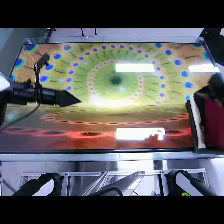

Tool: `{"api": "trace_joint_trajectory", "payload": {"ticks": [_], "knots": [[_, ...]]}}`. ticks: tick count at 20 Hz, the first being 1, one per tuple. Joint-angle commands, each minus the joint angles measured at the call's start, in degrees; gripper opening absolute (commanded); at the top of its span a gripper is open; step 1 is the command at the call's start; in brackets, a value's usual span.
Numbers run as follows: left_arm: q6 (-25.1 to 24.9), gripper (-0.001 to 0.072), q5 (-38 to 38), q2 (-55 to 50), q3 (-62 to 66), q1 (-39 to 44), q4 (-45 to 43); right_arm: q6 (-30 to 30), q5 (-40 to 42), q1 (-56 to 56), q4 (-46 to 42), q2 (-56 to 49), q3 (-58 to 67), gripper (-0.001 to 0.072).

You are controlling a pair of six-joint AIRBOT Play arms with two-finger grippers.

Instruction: Fold the shirts.

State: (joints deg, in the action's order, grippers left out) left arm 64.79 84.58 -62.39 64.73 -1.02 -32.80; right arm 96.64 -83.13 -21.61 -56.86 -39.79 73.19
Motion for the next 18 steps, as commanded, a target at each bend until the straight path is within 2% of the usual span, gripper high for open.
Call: {"api": "trace_joint_trajectory", "payload": {"ticks": [1,4,8,18], "knots": [[-2.23,0.0014,-5.22,14.82,-18.88,0.48,-0.28,-0.85,11.96,17.16,-0.57,10.32,-19.1,0.0014],[-2.16,0.0014,-5.64,20.65,-26.03,0.46,-2.56,-0.22,19.54,24.37,-0.57,14.45,-30.71,0.0014],[-1.73,0.0014,-5.35,21.77,-27.32,0.46,-2.97,-2.38,19.08,24.81,-0.37,12.5,-31.76,0.0015],[-1.73,0.0015,-5.07,21.73,-27.32,0.5,-3.23,-2.36,17.11,24.79,-0.37,12.5,-31.76,0.0015]]}}
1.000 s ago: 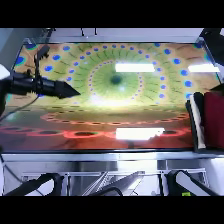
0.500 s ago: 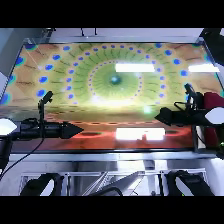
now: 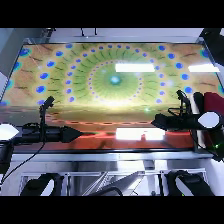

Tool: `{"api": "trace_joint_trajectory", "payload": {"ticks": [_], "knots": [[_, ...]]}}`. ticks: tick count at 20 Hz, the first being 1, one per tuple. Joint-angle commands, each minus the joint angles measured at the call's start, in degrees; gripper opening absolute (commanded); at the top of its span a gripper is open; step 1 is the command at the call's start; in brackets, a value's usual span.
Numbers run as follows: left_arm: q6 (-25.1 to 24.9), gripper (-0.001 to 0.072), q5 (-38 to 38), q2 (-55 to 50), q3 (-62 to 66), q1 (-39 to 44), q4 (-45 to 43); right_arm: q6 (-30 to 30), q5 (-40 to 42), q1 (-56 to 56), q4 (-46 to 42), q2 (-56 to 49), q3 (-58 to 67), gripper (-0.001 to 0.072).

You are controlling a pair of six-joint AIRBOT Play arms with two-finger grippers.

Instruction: Fold the shirts.

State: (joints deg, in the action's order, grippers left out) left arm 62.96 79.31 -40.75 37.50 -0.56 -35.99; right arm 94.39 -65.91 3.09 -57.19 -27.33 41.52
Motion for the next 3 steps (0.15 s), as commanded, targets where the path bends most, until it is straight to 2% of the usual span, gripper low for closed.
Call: {"api": "trace_joint_trajectory", "payload": {"ticks": [1,3], "knots": [[0.11,0.0015,0.2,0.09,-0.09,0.02,-0.04,-0.11,-0.11,0.09,-0.04,0.04,-0.09,0.0015],[0.09,0.0014,0.24,0.09,-0.09,0.02,-0.04,-0.11,-0.11,0.09,-0.04,0.04,-0.09,0.0015]]}}
